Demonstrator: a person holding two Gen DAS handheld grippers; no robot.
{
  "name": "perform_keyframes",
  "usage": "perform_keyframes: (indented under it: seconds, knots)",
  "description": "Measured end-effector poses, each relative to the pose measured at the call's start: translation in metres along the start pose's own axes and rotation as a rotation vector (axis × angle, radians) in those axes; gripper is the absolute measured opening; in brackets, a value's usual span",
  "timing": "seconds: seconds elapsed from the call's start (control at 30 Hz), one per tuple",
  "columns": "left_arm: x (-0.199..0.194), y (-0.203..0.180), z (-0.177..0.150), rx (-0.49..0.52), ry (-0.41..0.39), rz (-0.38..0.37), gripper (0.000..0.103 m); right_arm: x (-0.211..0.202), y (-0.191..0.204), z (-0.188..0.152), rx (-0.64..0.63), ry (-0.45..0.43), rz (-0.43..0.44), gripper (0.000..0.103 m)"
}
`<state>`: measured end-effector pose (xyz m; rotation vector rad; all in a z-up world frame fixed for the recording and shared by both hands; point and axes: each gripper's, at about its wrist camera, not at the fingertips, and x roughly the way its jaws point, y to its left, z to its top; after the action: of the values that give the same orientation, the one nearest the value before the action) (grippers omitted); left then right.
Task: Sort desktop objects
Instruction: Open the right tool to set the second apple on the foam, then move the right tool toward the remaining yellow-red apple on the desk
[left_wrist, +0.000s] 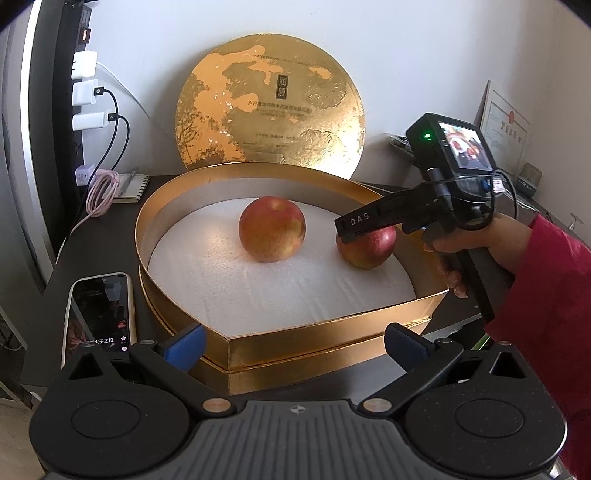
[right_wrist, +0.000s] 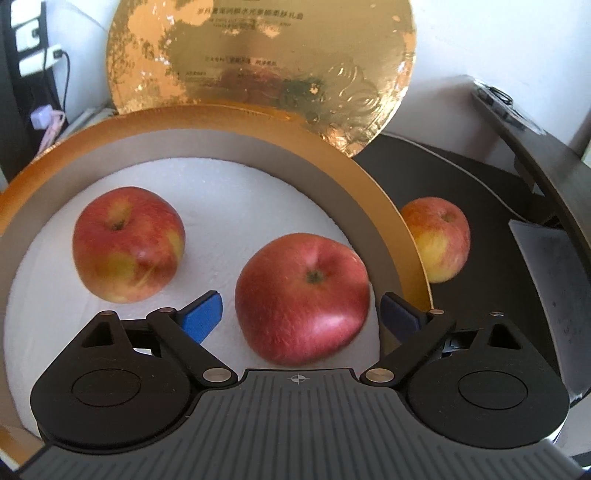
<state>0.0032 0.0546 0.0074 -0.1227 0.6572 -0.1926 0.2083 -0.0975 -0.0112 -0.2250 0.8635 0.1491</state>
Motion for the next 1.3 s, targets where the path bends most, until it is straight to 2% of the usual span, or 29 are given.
perform_keyframes:
  seconds: [0.47, 0.67, 1.3]
  knots:
    - [-0.007, -0.012, -0.001, 0.030, -0.004, 0.000, 0.102, -0.073, -0.009, -0.018, 0.075, -0.130, 0.121, 0.099]
    - [-0.008, -0.017, -0.001, 0.040, 0.000, 0.009, 0.102, -0.089, -0.008, -0.030, 0.081, -0.150, 0.166, 0.099]
    - [0.002, -0.043, -0.001, 0.089, 0.033, 0.015, 0.102, -0.102, -0.059, -0.078, 0.214, -0.149, 0.158, 0.099]
